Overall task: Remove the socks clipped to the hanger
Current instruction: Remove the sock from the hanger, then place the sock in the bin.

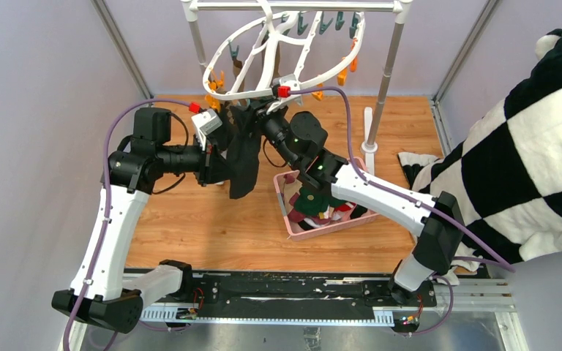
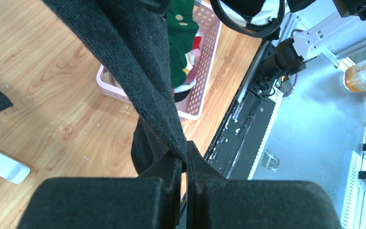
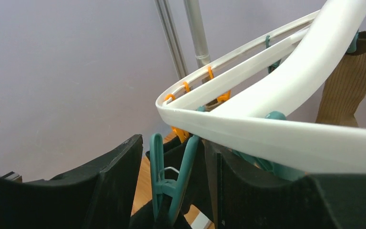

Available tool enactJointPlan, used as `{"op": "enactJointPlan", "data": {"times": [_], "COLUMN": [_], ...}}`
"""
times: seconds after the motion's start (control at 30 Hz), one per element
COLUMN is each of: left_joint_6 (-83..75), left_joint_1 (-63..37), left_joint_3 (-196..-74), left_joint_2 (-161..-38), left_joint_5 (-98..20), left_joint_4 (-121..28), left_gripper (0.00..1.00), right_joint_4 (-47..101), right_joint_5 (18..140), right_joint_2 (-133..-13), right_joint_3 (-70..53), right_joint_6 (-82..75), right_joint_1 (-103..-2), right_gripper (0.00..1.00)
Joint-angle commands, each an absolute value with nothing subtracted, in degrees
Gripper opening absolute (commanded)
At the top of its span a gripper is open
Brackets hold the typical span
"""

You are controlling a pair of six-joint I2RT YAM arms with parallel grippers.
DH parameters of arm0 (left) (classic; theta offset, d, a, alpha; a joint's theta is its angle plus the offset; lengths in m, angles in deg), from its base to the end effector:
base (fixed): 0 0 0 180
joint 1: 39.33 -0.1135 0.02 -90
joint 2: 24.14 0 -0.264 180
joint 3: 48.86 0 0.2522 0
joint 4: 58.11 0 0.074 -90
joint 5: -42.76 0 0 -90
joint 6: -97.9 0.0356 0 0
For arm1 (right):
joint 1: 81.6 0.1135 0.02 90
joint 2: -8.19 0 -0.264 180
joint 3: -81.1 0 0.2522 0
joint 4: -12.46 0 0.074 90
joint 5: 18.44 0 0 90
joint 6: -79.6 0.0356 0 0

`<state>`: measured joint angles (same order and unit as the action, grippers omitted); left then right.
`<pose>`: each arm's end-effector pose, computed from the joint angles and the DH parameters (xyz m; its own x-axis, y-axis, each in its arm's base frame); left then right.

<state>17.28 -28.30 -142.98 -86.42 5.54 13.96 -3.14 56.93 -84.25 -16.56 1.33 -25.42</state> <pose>0.1756 -0.0631 0.4185 -0.5093 0.1997 -0.8371 0.8062 0.4509 -0.3830 0.2211 0.3138 0.4388 0.0570 0.4385 -0.8969 -0.6986 0.6593 0.2779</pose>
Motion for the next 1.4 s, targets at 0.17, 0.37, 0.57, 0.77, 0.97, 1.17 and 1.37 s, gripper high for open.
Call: {"op": "enactJointPlan", "data": {"times": [0.17,0.37,0.57,0.77,0.97,1.17,1.37], "left_joint_6": [17.19,17.58,20.05,22.6,23.51,23.35,22.93], "left_joint_1": [-27.82,-27.82,-27.82,-27.82,-27.82,-27.73,-27.73], "left_joint_3": [-143.05,-141.83,-138.3,-136.92,-136.16,-136.01,-136.35], "left_joint_2": [-84.84,-84.38,-81.15,-78.87,-78.03,-76.44,-75.63], "left_joint_5": [4.6,3.58,3.08,4.62,8.15,9.64,8.96], "left_joint_4": [13.75,13.7,13.66,13.66,13.57,13.57,13.57], "left_gripper": [0.0,0.0,0.0,0.0,0.0,0.0,0.0], "right_joint_4": [-6.47,-6.27,-3.64,-11.86,-11.19,-6.08,-4.69], "right_joint_5": [58.24,60.01,69.81,92.3,108.02,120.48,120.55], "right_joint_2": [-85.3,-83.94,-79.62,-72.5,-68.91,-71.78,-71.49], "right_joint_3": [-19.4,-18.24,-12.63,1.94,10.52,8.11,6.94], "right_joint_6": [5.31,5.54,8.88,9.55,3.61,0.45,0.18], "right_joint_1": [-27.33,-27.76,-28.34,-28.43,-28.43,-28.6,-29.02], "right_gripper": [0.23,0.01,0.66,1.0,1.0,0.89,0.25]}}
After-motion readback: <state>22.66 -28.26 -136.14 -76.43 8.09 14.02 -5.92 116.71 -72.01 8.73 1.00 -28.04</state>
